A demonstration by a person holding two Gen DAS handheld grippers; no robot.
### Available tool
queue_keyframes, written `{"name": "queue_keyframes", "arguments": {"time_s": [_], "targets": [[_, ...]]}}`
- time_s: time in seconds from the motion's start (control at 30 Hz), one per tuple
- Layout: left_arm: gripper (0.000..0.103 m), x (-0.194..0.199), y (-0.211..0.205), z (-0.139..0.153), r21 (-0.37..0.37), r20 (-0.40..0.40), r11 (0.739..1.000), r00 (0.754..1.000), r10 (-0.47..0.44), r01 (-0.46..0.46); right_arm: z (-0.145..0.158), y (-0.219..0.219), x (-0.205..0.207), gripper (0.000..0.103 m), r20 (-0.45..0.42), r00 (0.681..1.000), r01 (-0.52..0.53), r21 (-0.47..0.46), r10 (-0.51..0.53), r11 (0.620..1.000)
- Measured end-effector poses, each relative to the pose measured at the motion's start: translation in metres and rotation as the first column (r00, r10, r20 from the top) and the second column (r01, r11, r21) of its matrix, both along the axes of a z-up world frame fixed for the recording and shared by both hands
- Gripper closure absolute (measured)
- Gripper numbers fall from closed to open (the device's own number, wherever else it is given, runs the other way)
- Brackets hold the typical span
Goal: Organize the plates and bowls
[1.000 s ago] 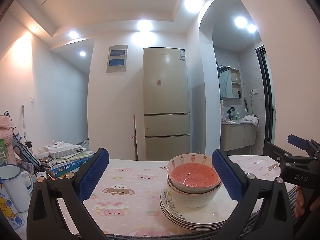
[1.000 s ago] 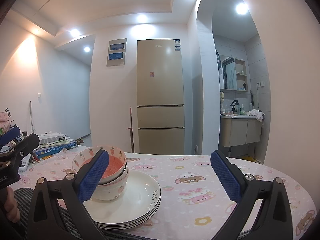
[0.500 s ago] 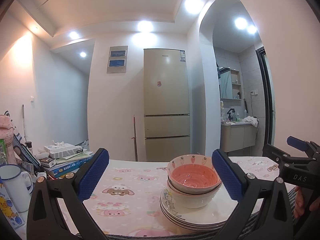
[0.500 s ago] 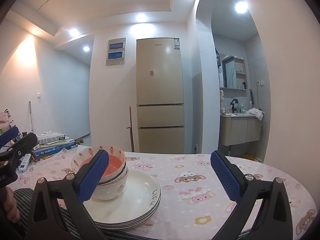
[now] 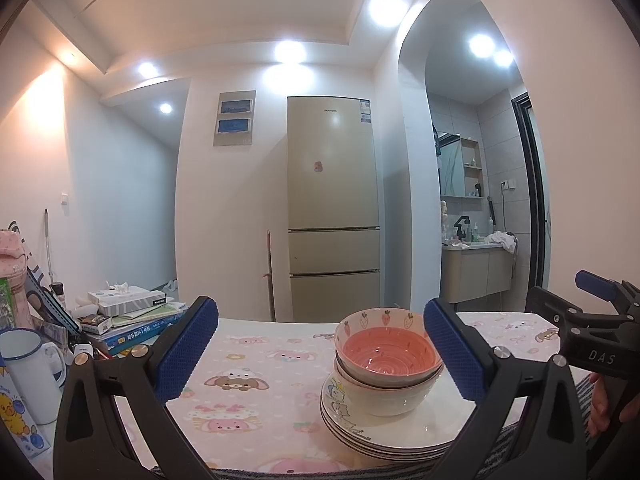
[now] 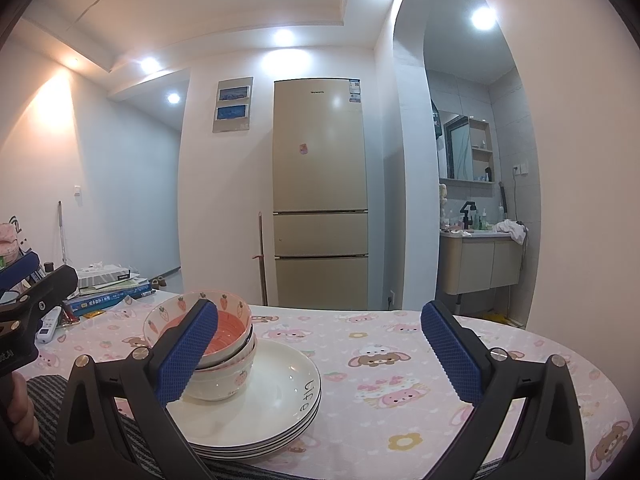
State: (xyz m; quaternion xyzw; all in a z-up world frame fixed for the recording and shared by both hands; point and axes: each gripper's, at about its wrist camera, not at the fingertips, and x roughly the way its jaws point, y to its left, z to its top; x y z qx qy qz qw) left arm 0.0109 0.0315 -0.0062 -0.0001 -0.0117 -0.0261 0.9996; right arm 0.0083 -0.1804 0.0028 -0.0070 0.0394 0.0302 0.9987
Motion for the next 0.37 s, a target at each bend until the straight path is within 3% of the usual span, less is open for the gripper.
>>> {"name": "queue_keyframes", "arguments": {"time_s": [0.37], "targets": [[0.000, 0.0000, 0.0003, 0.0004, -0.001, -0.002, 1.000, 1.000, -0.001, 0.001, -0.0004, 0.0003, 0.0001, 0.000, -0.001, 1.000, 0.000, 0.000, 0.000, 1.000]]}}
